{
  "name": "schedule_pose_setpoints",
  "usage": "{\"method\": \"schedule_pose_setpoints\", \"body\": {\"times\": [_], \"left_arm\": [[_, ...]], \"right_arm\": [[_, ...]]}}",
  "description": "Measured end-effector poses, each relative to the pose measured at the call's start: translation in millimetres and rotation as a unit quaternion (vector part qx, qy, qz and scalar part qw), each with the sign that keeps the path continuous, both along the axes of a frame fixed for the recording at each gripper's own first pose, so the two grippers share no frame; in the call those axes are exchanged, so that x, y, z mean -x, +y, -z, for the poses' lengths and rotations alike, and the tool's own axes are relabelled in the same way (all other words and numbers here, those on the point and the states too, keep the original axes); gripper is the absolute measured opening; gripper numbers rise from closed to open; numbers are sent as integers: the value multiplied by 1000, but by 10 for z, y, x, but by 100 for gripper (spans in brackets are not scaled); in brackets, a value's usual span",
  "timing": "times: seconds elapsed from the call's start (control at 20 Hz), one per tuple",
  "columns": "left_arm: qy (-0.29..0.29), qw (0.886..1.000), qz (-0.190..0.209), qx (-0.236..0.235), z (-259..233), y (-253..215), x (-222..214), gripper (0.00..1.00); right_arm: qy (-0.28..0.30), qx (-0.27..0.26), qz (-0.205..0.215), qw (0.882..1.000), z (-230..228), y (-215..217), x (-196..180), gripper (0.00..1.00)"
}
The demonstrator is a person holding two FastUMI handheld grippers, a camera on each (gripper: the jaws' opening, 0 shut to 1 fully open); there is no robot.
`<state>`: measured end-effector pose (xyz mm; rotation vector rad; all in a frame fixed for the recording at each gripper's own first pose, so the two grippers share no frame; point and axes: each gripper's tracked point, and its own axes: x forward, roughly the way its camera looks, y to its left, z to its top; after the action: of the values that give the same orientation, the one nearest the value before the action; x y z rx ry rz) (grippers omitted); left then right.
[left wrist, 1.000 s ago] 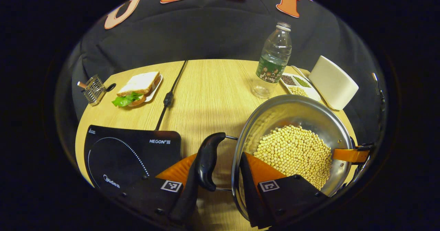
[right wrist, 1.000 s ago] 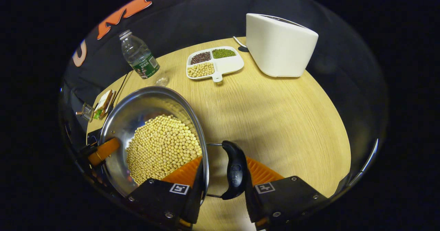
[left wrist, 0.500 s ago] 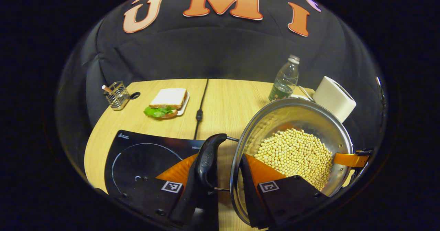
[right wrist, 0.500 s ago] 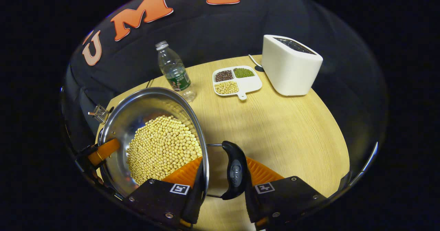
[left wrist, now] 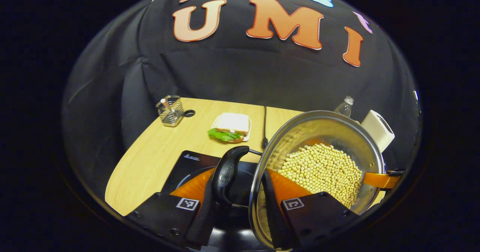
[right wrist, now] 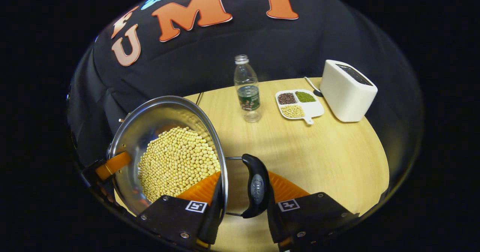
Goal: First push the handle of the pot to place it horizontally, then grasp the pot with both hands and set it on the induction cooktop.
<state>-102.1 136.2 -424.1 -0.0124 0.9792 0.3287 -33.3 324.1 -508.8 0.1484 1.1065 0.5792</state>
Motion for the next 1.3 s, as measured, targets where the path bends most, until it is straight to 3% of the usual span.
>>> {"method": "schedule_pose_setpoints", "body": {"times": [0.55, 0.8, 1.3], "left_arm": [[22, 998, -48, -24, -67, 1278, 341, 66], [37, 998, -50, -14, 293, 1224, 215, 66], [74, 996, -43, 5, 443, 1589, -352, 65]], "right_arm": [[15, -10, -50, 999, -31, -75, -130, 54], [22, 1, -51, 998, -48, -71, -149, 54], [47, 27, -51, 997, -115, -128, -142, 54]]}}
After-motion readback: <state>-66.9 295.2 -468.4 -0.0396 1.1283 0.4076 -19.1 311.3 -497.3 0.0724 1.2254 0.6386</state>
